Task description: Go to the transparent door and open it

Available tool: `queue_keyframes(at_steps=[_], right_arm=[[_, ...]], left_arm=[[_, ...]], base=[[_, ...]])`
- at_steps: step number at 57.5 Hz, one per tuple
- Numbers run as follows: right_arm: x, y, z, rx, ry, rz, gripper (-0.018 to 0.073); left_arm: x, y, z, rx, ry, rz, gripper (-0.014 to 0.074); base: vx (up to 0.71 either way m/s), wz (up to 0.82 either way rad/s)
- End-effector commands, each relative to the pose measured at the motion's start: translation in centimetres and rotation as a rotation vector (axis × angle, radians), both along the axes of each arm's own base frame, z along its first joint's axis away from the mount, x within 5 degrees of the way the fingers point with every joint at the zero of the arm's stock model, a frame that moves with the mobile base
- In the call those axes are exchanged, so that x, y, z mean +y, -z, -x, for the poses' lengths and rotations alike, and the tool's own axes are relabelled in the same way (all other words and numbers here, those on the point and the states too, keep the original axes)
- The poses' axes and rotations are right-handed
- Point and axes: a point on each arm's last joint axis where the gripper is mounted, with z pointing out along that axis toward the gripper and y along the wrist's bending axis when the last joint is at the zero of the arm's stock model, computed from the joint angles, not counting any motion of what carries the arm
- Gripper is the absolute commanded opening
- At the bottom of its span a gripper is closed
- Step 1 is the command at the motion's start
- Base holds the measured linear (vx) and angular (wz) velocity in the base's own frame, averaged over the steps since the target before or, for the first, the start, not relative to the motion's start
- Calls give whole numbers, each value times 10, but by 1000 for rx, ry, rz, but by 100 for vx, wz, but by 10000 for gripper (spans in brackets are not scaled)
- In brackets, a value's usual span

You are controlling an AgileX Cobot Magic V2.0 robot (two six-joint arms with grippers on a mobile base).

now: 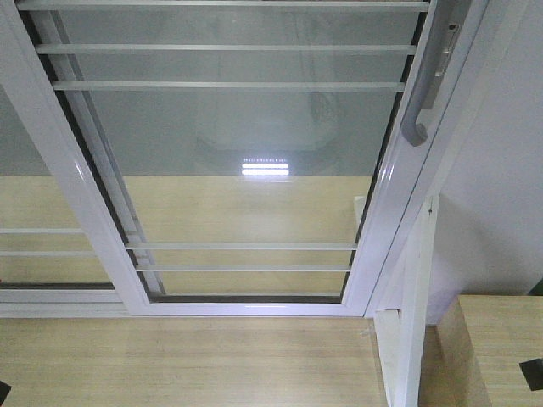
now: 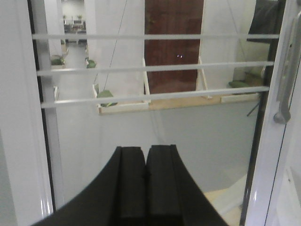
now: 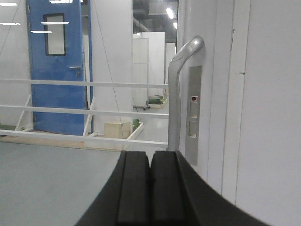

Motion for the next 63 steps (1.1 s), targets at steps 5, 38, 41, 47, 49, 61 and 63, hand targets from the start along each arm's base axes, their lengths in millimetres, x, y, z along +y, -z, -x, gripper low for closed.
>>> queue_keyframes(at_steps=[5,38,41,47,49,61,63], right_arm=[[0,-35,-1,-62,9,-2,0],[27,-154,-137,67,28,121,0],[29,-154,-145,76,28,124,0],[30,-151,-152,82,30,126,6],[30,-150,-153,86,30,127,13],[30,-149,-154,90,29,129,140],[30,-149,-154,90,29,129,170]], left_arm=[[-3,-29,-3,-80,20,22,0],[-52,-136,-148,-94,78,-32,1],[-54,-136,-155,-96,82,-30,2],[-57,-131,-164,-92,88,-29,11],[-58,-129,-166,-85,88,-31,17],[-58,-121,-170,-33,83,-47,137],[-58,-121,-170,-33,83,-47,173]], base=[[0,0],[0,0],[0,0],[0,0],[0,0],[0,0],[0,0]])
